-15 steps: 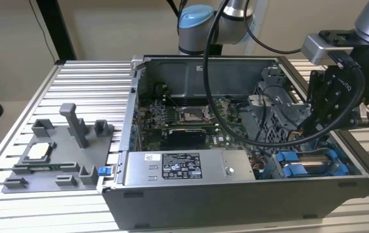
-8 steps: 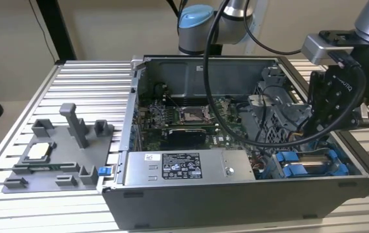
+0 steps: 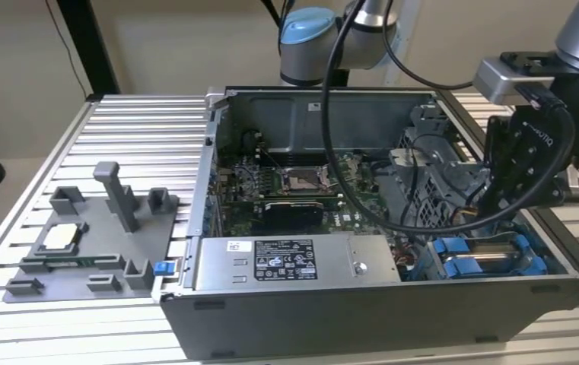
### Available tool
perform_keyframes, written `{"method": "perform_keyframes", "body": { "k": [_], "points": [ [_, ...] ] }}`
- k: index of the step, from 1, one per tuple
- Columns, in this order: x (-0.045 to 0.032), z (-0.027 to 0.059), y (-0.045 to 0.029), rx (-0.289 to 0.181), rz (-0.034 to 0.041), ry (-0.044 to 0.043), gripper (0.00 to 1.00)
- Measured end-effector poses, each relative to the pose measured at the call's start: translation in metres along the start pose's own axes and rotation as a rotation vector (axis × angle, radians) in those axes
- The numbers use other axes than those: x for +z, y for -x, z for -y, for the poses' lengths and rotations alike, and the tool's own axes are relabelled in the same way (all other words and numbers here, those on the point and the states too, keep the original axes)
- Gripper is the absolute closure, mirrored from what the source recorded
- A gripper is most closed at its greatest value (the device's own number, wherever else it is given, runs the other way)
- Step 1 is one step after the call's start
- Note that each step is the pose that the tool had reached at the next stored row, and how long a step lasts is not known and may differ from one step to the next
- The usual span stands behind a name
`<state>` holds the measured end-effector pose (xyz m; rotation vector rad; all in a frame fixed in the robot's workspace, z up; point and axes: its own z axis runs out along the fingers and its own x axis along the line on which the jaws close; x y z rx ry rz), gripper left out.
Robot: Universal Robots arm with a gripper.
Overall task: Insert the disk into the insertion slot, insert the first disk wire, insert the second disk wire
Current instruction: 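Insert the first disk wire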
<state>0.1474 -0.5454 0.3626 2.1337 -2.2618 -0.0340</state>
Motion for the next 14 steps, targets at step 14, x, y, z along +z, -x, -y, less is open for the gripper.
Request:
{"method": "perform_keyframes", "body": {
  "k": [14],
  "points": [
    [0.0070, 0.0159, 0.0010, 0.000, 0.0001, 0.0000, 1.00]
  ]
}}
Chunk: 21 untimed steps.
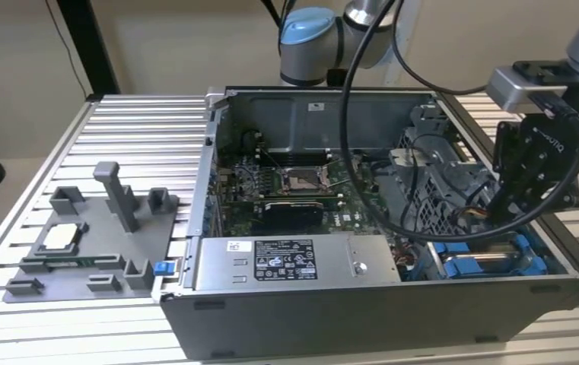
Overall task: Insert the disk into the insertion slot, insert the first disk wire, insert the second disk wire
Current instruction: 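Insert the first disk wire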
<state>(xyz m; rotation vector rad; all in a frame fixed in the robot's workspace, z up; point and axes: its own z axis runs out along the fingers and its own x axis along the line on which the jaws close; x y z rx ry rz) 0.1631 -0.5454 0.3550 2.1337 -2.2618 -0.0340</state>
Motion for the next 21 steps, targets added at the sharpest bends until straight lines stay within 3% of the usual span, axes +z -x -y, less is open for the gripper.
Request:
{"method": "perform_keyframes", "body": {
  "k": [21],
  "points": [
    [0.0023, 0.0041, -0.0004, 0.000, 0.0011, 0.0001, 1.00]
  ]
}}
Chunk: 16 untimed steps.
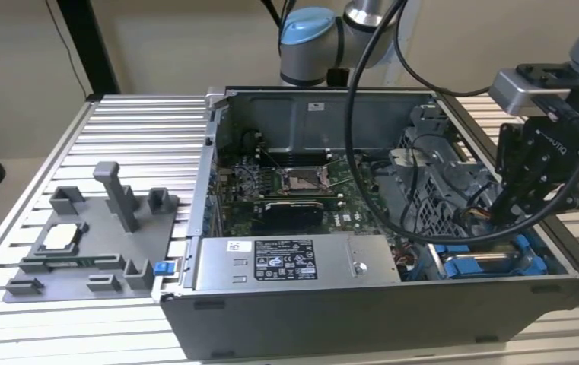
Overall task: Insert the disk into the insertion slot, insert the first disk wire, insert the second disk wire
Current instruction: 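Insert the first disk wire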
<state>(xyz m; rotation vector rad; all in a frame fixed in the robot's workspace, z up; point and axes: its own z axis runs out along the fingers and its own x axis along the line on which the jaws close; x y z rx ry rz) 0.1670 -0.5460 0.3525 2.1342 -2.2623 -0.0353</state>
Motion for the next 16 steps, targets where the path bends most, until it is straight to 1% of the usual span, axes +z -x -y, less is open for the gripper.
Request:
{"method": "perform_keyframes", "body": {
  "k": [2, 6, 10, 12, 16],
  "points": [
    [0.0001, 0.0002, -0.0019, 0.000, 0.0005, 0.0000, 1.00],
    [0.0004, 0.0006, -0.0094, 0.000, 0.0013, 0.0000, 1.00],
    [0.0013, 0.0009, -0.0144, 0.000, 0.0022, 0.0001, 1.00],
    [0.0019, 0.0003, -0.0157, 0.000, 0.0027, 0.0000, 1.00],
    [0.0042, -0.0007, -0.0160, 0.000, 0.0037, -0.0022, 1.00]
  ]
}}
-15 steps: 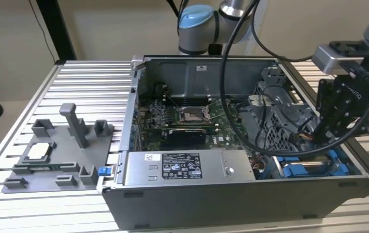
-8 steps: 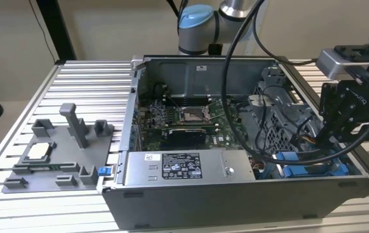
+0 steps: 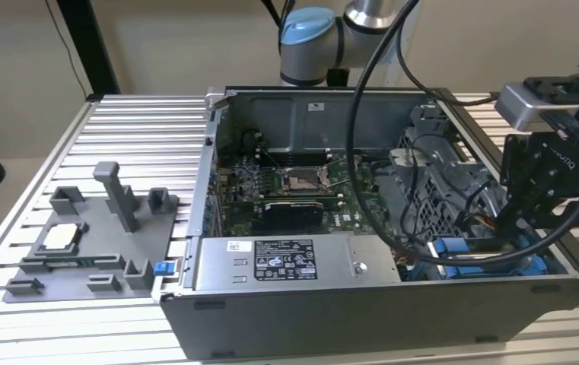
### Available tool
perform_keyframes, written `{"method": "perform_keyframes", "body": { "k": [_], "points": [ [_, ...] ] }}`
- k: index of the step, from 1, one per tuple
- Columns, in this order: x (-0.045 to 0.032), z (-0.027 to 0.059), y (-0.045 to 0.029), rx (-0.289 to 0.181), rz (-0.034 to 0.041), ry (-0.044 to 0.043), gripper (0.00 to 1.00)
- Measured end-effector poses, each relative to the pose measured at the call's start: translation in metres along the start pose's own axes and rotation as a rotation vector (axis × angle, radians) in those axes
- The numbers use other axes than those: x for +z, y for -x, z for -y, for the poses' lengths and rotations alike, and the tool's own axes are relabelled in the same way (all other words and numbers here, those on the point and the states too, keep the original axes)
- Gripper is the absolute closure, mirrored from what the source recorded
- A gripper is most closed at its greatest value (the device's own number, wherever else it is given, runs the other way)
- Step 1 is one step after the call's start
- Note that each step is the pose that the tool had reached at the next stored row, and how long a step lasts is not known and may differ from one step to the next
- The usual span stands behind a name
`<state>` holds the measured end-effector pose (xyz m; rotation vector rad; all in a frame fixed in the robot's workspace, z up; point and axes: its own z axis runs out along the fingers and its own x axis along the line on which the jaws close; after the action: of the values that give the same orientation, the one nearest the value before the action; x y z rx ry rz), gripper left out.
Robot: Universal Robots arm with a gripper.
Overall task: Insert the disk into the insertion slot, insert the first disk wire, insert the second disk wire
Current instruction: 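Insert the first disk wire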
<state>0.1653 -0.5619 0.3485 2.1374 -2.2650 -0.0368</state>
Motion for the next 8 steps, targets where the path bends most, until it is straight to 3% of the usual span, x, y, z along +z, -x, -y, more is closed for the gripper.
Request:
{"method": "perform_keyframes", "body": {
  "k": [8],
  "points": [
    [0.0043, -0.0008, -0.0002, -0.005, 0.0006, -0.0038, 1.00]
  ]
}}
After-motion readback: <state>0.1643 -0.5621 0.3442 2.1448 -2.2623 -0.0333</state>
